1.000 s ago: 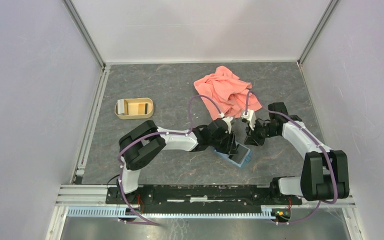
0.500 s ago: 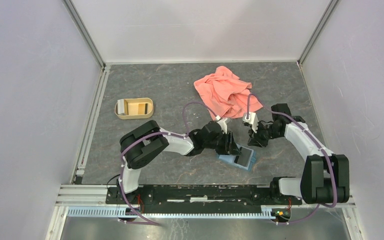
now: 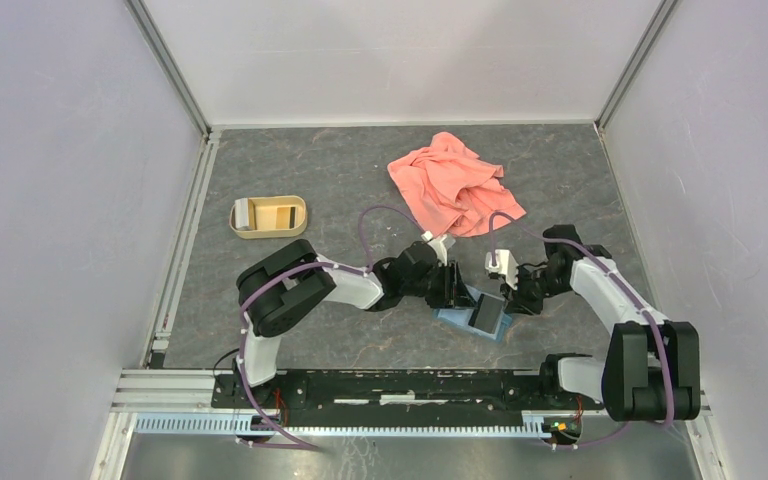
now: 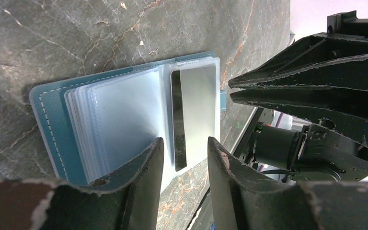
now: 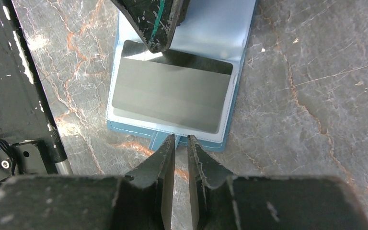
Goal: Put the credit cards into the card holder
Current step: Insert the credit card into the card holder.
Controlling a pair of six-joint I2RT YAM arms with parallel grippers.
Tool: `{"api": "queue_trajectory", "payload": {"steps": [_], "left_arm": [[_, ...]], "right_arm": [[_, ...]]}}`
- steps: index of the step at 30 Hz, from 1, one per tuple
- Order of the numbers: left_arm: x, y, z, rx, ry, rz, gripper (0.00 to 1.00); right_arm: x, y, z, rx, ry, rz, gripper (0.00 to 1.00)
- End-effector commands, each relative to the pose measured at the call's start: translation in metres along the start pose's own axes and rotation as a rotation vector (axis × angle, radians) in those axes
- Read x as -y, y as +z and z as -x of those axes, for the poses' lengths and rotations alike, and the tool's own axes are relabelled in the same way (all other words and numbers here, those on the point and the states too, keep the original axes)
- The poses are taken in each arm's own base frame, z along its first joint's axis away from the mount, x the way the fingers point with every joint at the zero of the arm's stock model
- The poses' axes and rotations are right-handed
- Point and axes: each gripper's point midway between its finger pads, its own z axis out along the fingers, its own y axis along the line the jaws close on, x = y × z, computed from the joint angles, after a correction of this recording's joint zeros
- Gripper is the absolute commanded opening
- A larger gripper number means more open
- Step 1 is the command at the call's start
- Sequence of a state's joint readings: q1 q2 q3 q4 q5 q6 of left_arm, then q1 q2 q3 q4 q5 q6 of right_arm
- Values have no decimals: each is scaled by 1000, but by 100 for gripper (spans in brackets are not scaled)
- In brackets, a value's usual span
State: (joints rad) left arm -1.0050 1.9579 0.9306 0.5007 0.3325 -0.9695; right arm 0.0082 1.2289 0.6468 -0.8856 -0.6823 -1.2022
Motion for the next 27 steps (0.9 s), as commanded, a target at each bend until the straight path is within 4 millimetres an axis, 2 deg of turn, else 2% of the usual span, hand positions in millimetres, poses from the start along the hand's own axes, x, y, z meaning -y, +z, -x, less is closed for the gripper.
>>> {"api": "queue_trajectory", "payload": {"steps": [1, 10, 12, 16, 21, 27], "left_arm": [[22, 1, 6, 6, 34, -25, 46], [18, 11, -11, -56, 10, -6, 46], [12, 12, -15, -74, 12, 28, 46], [4, 10, -13, -59, 37, 82, 46], [9, 10, -10, -63, 71, 99, 46], [25, 22, -24, -115, 70, 40, 42]], "right_arm": [[-2, 2, -8, -25, 1, 10, 21], [-10, 13, -22, -51, 59, 54, 20], [-11, 14, -21, -46, 66, 62, 20], [-11, 16, -21, -41, 78, 67, 20], [-12, 18, -23, -40, 97, 75, 20], [-8, 21, -26, -51, 124, 66, 20]]}}
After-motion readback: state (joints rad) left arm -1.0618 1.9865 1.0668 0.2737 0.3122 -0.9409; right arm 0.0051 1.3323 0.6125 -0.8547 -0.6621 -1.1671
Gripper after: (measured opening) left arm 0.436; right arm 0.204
